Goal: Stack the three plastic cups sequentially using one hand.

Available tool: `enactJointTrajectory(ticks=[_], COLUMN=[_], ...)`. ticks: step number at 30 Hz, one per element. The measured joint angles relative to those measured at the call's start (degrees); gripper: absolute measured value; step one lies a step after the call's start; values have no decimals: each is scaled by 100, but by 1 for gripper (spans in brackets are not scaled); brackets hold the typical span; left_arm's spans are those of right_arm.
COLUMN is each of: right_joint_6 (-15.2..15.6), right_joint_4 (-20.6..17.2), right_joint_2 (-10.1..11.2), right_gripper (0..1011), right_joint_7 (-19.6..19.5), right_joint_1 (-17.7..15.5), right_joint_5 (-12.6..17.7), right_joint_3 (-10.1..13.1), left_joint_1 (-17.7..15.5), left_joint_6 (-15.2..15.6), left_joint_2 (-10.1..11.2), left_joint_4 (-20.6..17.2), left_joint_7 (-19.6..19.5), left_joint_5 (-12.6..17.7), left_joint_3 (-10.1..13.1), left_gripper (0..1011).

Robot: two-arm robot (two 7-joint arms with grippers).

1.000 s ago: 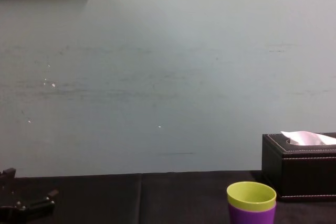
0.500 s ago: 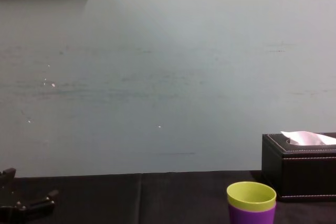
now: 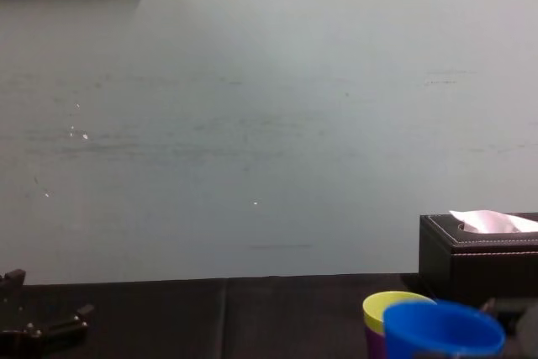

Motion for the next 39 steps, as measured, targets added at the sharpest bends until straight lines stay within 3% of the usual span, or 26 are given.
enactJointTrajectory(ticks=[7, 14, 24, 39], right_joint_6=[211, 485, 726, 795], right_joint_4=[-362, -297, 82, 660], right_joint_2=[183, 168, -34, -344], right_gripper=[716, 716, 715, 716], right_joint_7=[-298, -449, -478, -360], right_joint_1=[-61, 294, 1001, 1620], right_joint_5=[239, 335, 319, 207], right_joint_3=[378, 457, 209, -229], left_joint_1=[0, 0, 0, 0], left_joint_6=[0, 0, 0, 0], left_joint_2=[0, 0, 0, 0], left_joint_4=[0, 0, 0, 0], left_joint_7=[0, 0, 0, 0], left_joint_5=[0, 0, 0, 0], left_joint_3=[0, 0, 0, 0], left_gripper=[1011, 1011, 1011, 1011])
